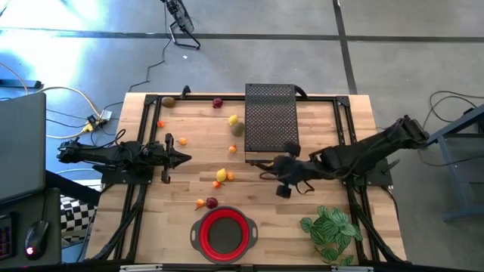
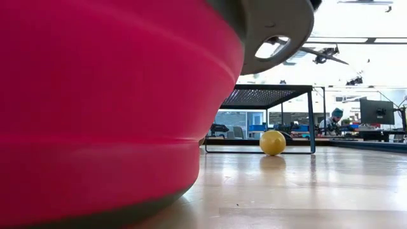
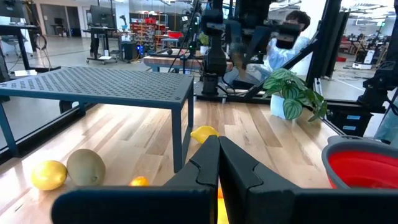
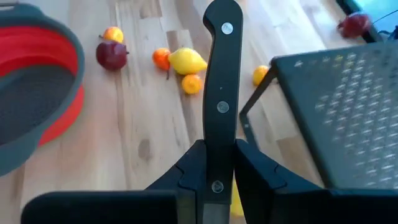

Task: Pick & Place Fruit
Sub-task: Put the black knife on the shelf

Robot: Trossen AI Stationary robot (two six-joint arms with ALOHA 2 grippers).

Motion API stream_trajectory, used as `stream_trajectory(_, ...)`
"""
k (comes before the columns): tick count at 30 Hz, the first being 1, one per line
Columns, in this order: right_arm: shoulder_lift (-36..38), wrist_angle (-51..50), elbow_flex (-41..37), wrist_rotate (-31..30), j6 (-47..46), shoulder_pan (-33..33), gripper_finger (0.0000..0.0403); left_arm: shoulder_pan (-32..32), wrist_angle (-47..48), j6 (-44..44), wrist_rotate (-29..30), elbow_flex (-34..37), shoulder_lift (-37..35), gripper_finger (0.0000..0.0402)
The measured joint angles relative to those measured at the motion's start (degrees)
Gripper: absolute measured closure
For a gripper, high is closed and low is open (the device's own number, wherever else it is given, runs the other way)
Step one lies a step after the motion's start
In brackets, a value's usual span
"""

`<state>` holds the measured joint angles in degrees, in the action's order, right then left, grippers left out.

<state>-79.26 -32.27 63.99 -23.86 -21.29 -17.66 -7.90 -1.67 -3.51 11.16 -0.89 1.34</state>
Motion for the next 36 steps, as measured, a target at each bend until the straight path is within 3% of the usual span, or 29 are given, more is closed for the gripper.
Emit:
stream_trajectory(11,0.09,-2.23,12.11,-0.17,15.82,10.37,0.0343,0.01,0.00,0.06,0.02,0.00,0.01,0.0402)
stream_trajectory(17,0.09,-2.69,14.23,0.90,22.13,21.60,0.0352,0.02,-0.43,0.25,3.56,0.00,0.00,0.0402)
stream_trajectory(26,0.03,2.54,14.42,8.23,27.31,37.56,0.0353,0.02,-1.68,0.75,9.22,0.00,0.00,0.0402)
stream_trajectory(32,-1.59,7.26,14.50,13.28,29.97,41.17,0.0353,0.02,-1.85,0.70,9.44,0.00,0.00,0.0402)
stream_trajectory(36,-5.05,4.39,17.95,13.31,30.55,41.45,0.0353,0.02,-2.76,0.70,9.57,-0.01,0.00,0.0402)
